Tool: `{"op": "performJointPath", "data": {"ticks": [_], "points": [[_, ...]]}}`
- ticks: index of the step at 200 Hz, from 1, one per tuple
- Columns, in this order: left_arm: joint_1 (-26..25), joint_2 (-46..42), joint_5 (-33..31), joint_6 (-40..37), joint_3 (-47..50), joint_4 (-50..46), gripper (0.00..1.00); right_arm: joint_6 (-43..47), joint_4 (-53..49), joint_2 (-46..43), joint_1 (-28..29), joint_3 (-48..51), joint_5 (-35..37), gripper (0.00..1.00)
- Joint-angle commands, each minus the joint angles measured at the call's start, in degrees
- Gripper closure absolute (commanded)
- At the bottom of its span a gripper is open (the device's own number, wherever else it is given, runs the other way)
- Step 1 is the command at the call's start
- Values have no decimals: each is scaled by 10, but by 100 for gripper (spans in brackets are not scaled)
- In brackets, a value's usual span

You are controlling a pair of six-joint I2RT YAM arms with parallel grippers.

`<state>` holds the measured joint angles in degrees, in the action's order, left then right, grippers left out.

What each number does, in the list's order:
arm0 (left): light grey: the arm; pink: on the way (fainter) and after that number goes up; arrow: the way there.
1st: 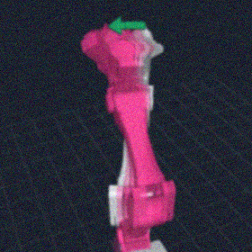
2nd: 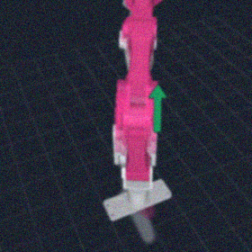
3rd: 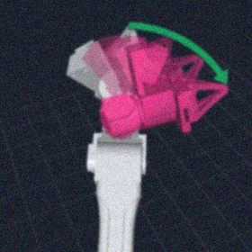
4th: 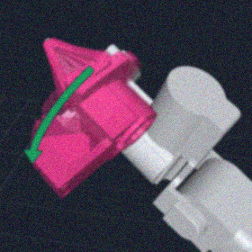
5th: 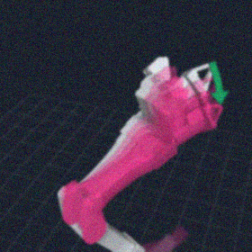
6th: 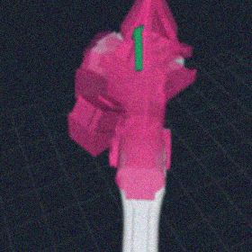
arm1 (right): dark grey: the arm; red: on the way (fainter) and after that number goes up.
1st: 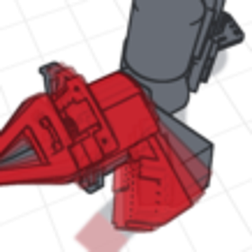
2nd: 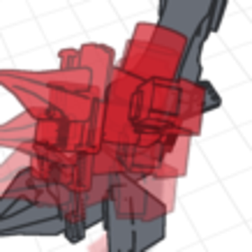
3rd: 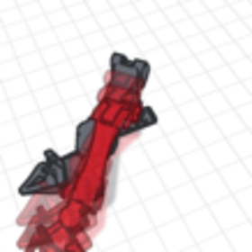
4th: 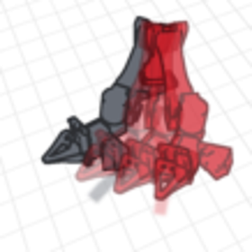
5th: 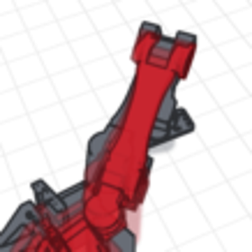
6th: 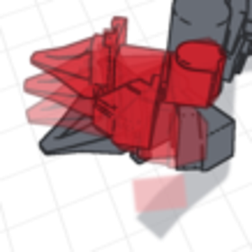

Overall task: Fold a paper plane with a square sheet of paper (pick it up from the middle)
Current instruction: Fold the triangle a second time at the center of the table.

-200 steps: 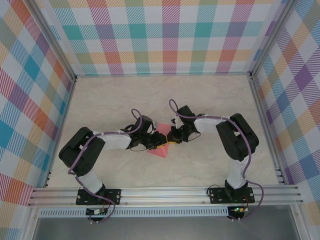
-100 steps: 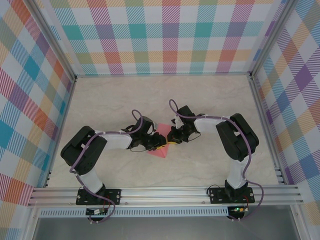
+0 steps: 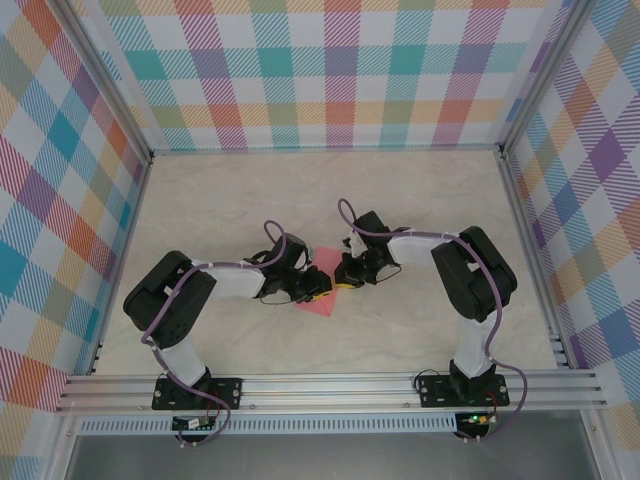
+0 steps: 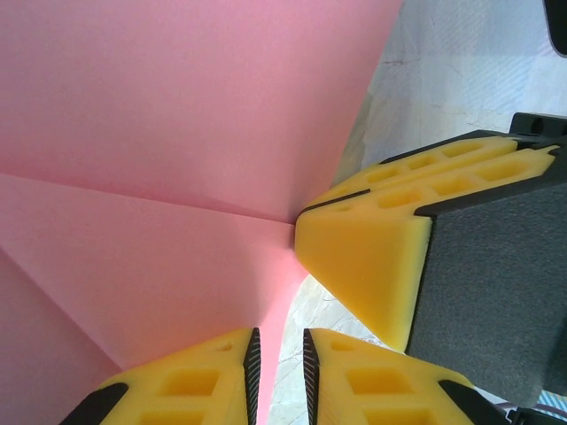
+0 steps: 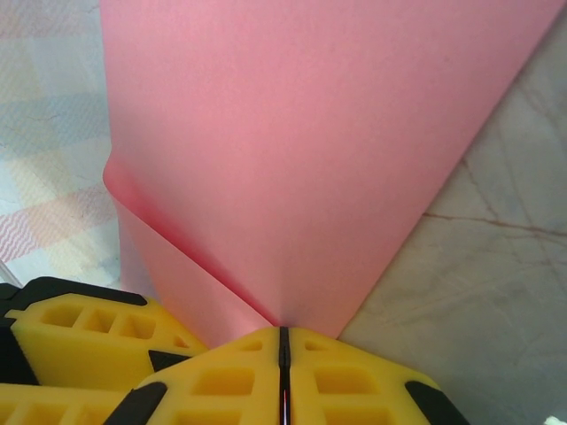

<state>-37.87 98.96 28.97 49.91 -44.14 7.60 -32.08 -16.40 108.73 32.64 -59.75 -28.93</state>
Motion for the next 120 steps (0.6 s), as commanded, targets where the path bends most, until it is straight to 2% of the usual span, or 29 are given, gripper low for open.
{"op": "performJointPath", "data": {"ticks": [1, 120], "points": [[-5, 7, -8, -7, -11, -18, 78, 12, -11, 16, 0, -15, 7, 91], [-5, 16, -22, -9, -9, -37, 78, 15, -17, 23, 0, -19, 12, 91]]}}
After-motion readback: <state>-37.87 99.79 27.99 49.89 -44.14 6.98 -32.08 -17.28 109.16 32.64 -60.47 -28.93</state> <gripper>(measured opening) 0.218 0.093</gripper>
